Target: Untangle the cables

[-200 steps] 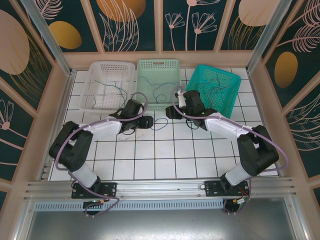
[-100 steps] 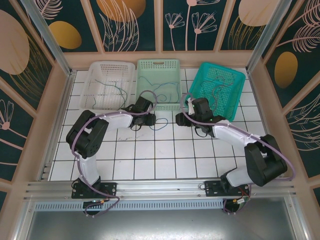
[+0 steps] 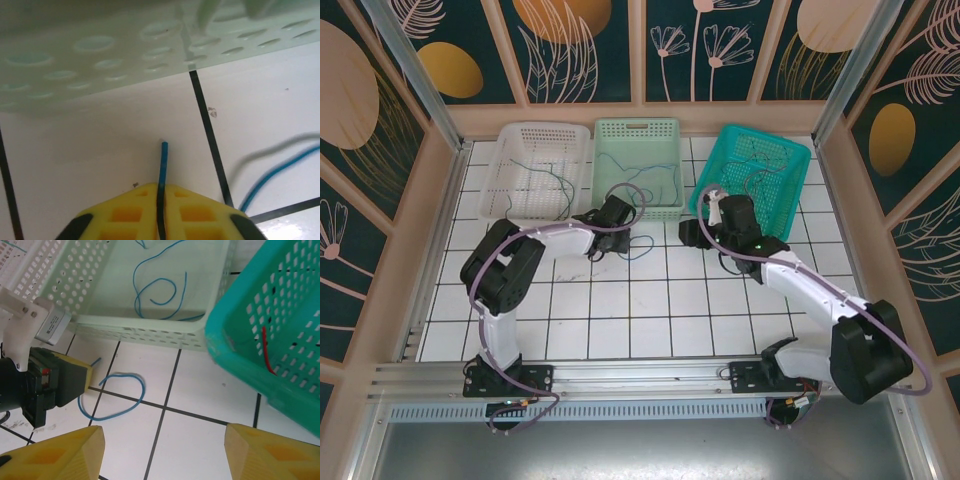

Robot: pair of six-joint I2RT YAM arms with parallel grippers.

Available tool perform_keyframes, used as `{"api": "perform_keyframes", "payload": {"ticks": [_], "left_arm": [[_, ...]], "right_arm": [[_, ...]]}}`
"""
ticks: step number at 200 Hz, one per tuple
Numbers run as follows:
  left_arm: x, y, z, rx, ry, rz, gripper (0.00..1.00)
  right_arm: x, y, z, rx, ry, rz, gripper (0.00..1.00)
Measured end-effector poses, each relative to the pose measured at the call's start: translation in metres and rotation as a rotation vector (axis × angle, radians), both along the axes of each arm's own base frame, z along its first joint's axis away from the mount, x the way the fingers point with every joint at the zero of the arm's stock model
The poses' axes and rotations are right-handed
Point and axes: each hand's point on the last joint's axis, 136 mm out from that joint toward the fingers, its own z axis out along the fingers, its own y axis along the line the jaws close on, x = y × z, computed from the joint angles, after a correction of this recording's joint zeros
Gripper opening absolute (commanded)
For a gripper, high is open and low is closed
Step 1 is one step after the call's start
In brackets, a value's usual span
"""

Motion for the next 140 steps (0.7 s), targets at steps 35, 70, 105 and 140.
{"api": "perform_keyframes", "payload": {"ticks": [35,70,105,140], "left_arm": [[-0.002,0.001,0.002,-0.017,-0.022,-0.006,0.0],[-0.02,0.003,0.004,-0.034,0.001,-0.03,0.0],[-0.036,-0.002,0.03,-0.06,0.0,-0.066,0.0],[-0.038,-0.01,0.075,-0.106,-0.066,-0.084,0.0]], "right_arm": [[-0.004,-0.014,-0.001,-0.005,-0.005,-0.034,0.66],[-0.006,-0.029,0.003,0.0,-0.018,-0.072,0.67],[-0.006,-0.041,0.009,0.009,-0.038,-0.102,0.67],[-0.006,-0.05,0.015,0.016,-0.054,-0.126,0.67]]}}
